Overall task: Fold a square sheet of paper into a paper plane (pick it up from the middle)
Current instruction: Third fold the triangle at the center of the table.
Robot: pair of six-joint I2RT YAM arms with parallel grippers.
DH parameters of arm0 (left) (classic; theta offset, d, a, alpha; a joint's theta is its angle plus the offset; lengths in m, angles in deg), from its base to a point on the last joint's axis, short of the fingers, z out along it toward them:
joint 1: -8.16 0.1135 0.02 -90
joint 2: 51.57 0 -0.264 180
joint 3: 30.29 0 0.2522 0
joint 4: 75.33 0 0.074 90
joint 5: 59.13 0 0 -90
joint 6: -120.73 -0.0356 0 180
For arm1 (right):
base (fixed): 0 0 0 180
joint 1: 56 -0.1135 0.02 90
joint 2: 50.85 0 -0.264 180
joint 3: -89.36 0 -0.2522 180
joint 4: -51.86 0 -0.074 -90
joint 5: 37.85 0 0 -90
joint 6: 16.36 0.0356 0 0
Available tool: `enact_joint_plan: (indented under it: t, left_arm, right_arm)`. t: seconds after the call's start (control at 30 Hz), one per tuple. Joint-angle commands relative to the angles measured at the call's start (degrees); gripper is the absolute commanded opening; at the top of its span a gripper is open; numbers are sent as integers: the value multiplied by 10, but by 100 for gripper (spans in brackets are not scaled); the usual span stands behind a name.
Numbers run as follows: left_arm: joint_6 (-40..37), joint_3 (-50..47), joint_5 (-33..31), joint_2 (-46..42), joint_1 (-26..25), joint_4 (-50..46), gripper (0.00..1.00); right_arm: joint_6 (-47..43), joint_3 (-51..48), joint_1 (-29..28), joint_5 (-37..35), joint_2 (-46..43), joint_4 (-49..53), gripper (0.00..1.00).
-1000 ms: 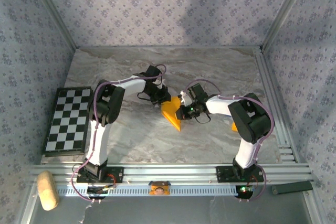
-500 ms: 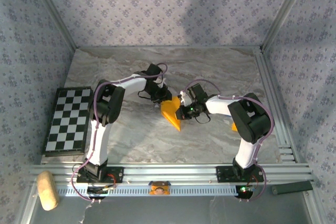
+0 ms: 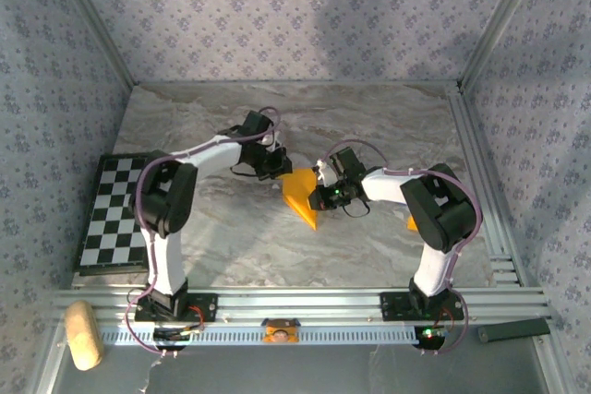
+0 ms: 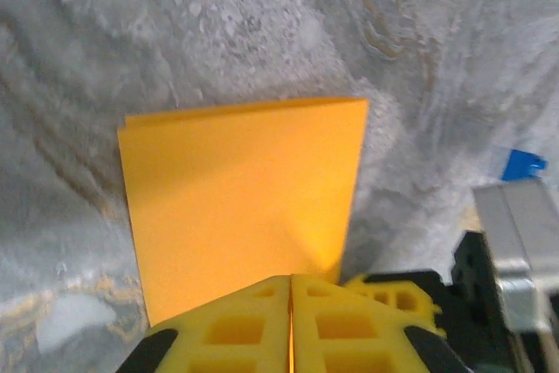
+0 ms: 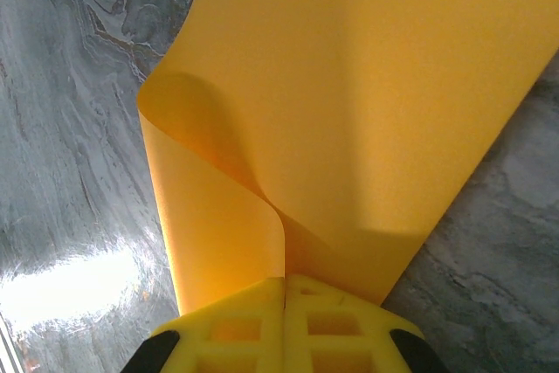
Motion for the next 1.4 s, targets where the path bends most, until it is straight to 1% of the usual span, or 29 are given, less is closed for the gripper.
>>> enact_joint_plan:
  t: [0.0, 0.1, 0.17, 0.37, 0.5, 0.83, 1.37]
  left_arm:
    - [65, -71, 44, -52, -2, 112, 3]
    - [120, -148, 60, -81, -11, 211, 0]
    - [142, -182, 62, -91, -18, 251, 0]
    - [174, -226, 54, -82, -46, 304, 0]
    - [199, -252, 52, -73, -51, 341, 0]
    - [207, -275, 48, -67, -60, 353, 0]
    - [205, -272, 51, -45, -60, 370, 0]
  right_arm:
    - [8, -12, 0, -14, 16, 6, 2]
    - [10, -12, 2, -14, 17, 5, 2]
    - [10, -12, 4, -14, 17, 4, 2]
    - [12, -13, 5, -12, 18, 3, 2]
    - [14, -14, 5, -12, 18, 2, 2]
    - [16, -15, 5, -17, 18, 2, 2]
    - [16, -14, 3, -18, 23, 5, 2]
